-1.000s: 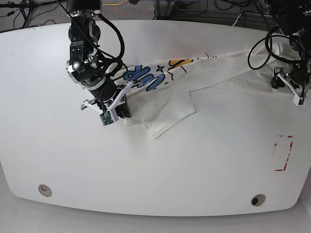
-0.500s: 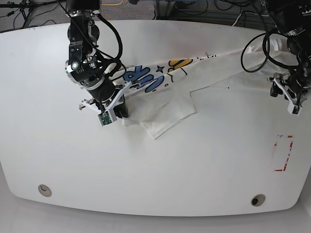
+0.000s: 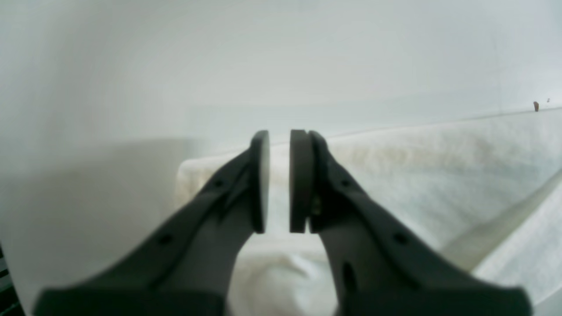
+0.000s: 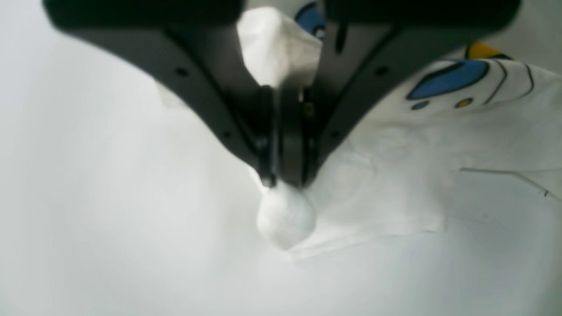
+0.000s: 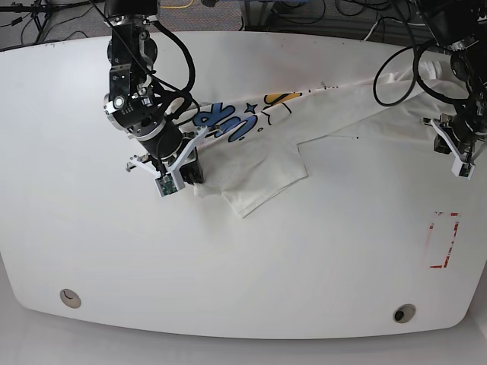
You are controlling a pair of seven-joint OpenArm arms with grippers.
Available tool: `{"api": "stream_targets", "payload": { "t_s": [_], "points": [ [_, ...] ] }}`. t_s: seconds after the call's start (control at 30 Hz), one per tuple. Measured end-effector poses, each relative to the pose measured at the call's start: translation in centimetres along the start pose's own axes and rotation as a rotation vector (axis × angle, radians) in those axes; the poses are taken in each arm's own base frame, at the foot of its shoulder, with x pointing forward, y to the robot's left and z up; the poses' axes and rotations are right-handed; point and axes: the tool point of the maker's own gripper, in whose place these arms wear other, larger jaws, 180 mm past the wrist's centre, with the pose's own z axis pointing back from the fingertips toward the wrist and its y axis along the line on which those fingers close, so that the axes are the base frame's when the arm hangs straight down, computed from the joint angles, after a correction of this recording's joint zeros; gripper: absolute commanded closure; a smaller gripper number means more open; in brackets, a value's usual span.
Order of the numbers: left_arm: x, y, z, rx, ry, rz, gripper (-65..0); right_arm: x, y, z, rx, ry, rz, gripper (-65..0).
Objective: Fold the T-shirt properly
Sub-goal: 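Open the left gripper and shift it along the shirt edge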
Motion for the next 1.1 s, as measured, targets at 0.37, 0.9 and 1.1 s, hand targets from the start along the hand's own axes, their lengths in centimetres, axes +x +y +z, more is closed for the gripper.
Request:
{"api": "stream_targets", "payload": {
  "t_s": [0.37,0.9,1.1],
  "points": [
    [0.0,-0.7,3.5,0.059,0.022,-0.134,-14.8,0.0,0.0,0.0,0.002,0.002,-0.001,-1.0],
    [-0.3,-2.0,3.4,0.036,0.043,-0.169,-32.4,-0.3,0.1,0.0,0.001,0.008,-0.003,-0.4],
    [-1.0,-2.4,2.7,0.016,0.057,-0.138,-32.6,-0.3,0.1,0.0,0.001,0.009,-0.003,-0.6]
  ]
}}
